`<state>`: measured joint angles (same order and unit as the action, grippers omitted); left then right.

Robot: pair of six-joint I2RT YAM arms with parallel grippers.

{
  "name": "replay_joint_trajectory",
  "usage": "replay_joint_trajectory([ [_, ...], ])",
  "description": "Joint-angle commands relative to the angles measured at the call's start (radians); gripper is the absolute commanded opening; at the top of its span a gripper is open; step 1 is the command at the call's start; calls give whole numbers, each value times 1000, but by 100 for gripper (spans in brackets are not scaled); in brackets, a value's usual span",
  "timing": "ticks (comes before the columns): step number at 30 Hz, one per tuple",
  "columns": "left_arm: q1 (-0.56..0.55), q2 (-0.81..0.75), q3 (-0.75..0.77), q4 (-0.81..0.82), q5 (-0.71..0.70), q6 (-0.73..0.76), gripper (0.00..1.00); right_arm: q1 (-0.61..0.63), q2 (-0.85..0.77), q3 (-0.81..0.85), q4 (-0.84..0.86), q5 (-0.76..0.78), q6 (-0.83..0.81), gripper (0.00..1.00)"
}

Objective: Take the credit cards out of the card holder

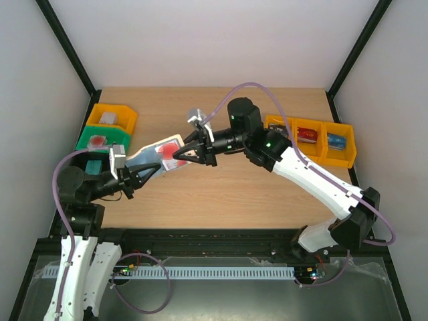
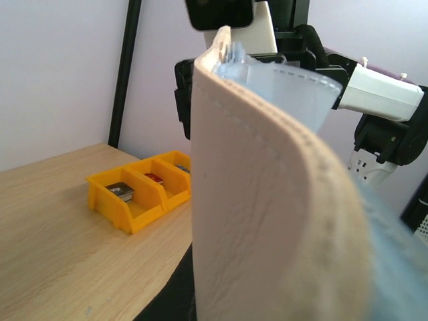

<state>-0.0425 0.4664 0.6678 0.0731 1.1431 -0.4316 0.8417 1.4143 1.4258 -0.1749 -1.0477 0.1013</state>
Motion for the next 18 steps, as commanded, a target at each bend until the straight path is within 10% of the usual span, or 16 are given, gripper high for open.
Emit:
replay_joint_trajectory([
  [1,16,-11,7,-1,-9,21,2,0,46,27,88,-82,66,4],
  [5,20,-13,8,-45,-113,22,9,-1,54,46,29,-20,37,2],
  [7,22,-14,6,-111,-310,35,43,-4,39,46,-5,100,22,2],
  [9,26,-15,-2,-187,-596,43,57,-8,33,44,-12,258,52,2],
  [14,48,-1,-27,-302,-1200,131,65,2,93,145,-184,816,200,2],
  [18,53,-17,-4,-297,-1119,200,65,61,140,186,-303,1190,233,2],
])
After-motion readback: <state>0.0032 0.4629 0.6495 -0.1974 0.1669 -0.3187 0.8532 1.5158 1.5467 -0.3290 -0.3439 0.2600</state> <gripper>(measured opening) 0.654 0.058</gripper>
